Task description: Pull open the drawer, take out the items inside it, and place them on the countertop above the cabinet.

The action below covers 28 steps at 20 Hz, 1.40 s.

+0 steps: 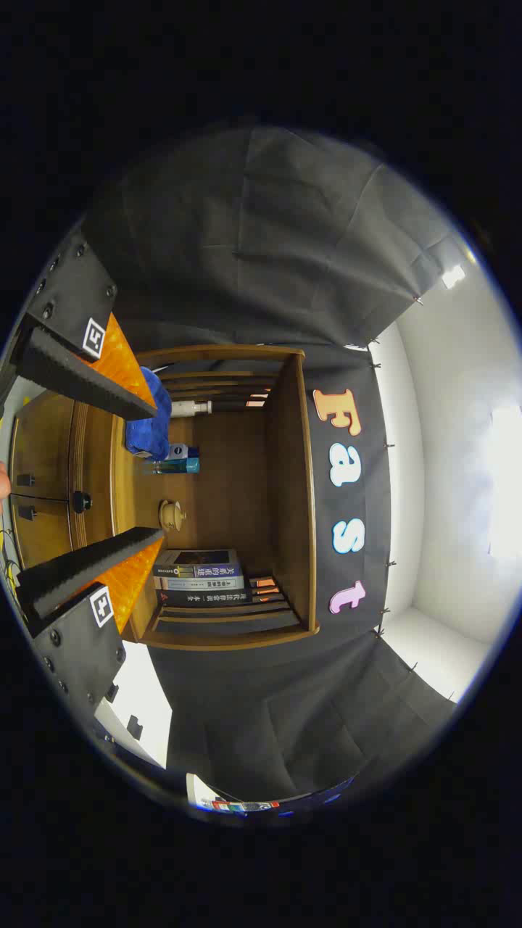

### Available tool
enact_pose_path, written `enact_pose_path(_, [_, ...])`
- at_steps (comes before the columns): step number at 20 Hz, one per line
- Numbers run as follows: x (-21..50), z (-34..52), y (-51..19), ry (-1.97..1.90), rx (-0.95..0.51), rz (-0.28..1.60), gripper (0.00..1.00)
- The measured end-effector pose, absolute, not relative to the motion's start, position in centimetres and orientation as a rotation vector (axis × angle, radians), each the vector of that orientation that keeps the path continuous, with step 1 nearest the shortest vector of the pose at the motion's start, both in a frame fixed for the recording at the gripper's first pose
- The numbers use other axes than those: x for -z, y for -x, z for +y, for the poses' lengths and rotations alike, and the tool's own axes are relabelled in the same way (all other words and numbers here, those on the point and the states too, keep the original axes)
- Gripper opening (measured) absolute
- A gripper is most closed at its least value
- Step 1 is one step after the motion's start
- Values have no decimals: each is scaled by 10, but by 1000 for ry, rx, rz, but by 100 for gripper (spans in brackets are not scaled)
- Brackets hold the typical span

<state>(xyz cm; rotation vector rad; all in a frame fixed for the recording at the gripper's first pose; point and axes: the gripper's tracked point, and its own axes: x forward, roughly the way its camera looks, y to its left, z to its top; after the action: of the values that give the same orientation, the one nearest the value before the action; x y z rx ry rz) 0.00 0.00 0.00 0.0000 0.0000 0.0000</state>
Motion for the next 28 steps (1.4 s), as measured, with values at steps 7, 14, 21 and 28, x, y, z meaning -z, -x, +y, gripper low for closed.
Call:
enact_pose_path(7, [4, 14, 5, 21, -27, 2, 98])
enact_pose_path(14, [2, 2, 7, -10, 1, -25, 97])
enact_pose_path(21, [-2, -5, -6, -23, -2, -55, 97])
enact_pose_path(28, [116, -43, -96, 70, 33, 66, 98])
